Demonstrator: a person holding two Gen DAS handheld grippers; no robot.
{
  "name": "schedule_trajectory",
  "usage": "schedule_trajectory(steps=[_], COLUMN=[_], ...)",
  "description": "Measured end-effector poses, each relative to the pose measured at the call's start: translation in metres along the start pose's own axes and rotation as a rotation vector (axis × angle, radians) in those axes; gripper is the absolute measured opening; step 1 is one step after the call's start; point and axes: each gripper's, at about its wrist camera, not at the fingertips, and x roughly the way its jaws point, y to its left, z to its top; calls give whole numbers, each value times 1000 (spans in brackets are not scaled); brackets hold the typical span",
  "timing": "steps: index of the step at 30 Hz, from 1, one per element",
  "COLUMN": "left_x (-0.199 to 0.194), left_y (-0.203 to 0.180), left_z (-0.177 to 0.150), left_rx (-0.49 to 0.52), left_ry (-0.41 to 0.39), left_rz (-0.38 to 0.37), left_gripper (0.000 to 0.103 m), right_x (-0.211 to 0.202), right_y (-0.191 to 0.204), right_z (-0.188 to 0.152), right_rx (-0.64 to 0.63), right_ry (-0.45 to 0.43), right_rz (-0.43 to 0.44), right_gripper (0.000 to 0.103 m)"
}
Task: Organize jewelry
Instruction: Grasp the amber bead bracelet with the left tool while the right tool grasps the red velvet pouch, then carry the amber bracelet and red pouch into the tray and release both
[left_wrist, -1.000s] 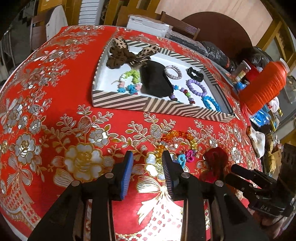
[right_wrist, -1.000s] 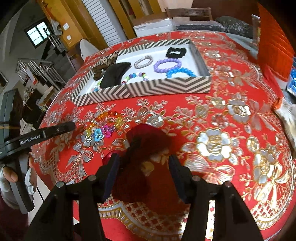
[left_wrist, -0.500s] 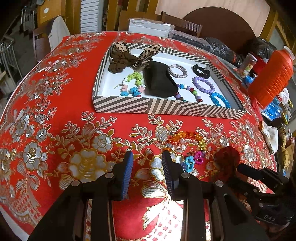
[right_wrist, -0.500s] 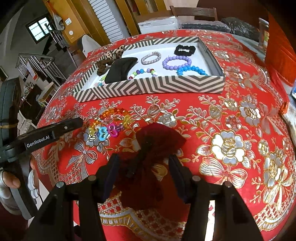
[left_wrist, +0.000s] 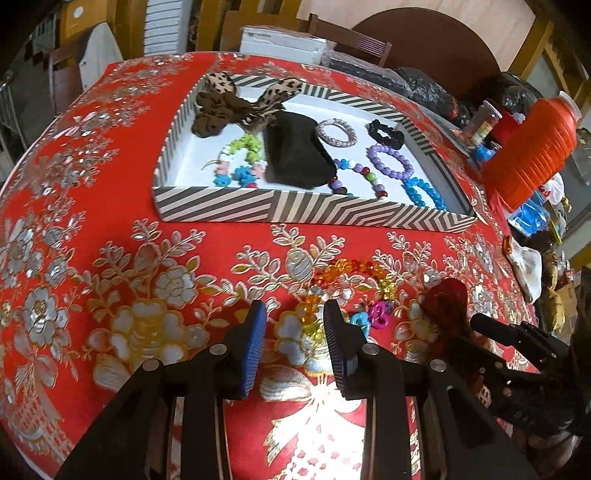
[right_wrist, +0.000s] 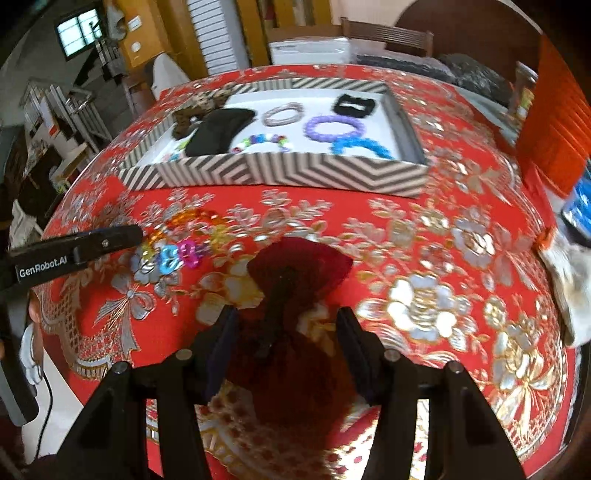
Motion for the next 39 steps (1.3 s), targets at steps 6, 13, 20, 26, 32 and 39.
schedule_trajectory(steps=[6,13,20,26,32,39], left_x=[11,24,25,2,-37,-72], left_y=[-12,-27,-30,-28,-33,-34], left_z=[7,12,12,15,28,50], left_rx=[66,160,176,124,139,149], left_ry=[18,16,6,-14,-87,-164], left_rz=[-1,60,27,-40,-46,-27], left_gripper=[19,19,0,0,0,0], right_x=[-2,8,8,-11,-31,-48], right_y=[-11,-1,1,-4,-10,-11], right_z=[0,4,2,3,10,15], right_rx=[95,63,10,3,15,11], right_ry=[-12,-35,-47,-87,-136,-177], right_rz=[106,65,38,56,76,88], right_gripper=[60,53,17,16,16,16])
